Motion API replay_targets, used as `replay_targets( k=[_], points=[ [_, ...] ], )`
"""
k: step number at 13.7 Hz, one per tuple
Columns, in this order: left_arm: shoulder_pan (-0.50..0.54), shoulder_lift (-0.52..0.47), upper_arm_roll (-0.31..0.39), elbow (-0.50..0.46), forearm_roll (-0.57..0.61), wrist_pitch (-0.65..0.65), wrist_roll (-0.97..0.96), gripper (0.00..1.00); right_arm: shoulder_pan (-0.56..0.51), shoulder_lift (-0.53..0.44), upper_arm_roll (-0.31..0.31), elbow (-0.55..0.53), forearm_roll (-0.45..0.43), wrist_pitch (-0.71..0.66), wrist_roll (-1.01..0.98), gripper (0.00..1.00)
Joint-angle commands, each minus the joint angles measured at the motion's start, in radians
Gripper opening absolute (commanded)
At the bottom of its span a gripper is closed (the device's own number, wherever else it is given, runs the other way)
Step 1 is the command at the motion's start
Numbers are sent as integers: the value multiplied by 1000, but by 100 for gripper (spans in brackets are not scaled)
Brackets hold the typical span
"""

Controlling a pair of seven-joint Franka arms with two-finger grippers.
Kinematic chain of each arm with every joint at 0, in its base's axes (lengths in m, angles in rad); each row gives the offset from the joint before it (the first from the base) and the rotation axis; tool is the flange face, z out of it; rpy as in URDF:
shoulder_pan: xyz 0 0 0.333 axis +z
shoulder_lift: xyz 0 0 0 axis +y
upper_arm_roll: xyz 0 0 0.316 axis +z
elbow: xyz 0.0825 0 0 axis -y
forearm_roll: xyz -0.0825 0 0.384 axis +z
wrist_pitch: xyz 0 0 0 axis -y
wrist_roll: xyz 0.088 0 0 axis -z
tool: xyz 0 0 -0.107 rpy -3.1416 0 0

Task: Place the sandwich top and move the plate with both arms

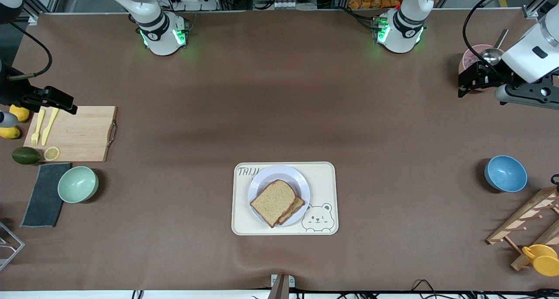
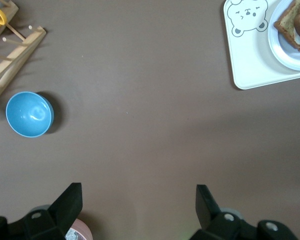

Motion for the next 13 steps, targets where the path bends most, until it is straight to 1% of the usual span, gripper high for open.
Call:
replay_targets(
  k=[1, 3, 13],
  points=[
    [0, -4, -17, 20, 10, -28, -75, 100, -19, -3, 14, 6, -18, -3, 14, 100],
    [6, -6, -17, 20, 8, -28, -97, 100, -21, -3, 14, 6, -16, -4, 14, 100],
    [9, -13, -9, 19, -24, -27, -83, 100, -19, -3, 14, 6, -16, -3, 14, 100]
  ],
)
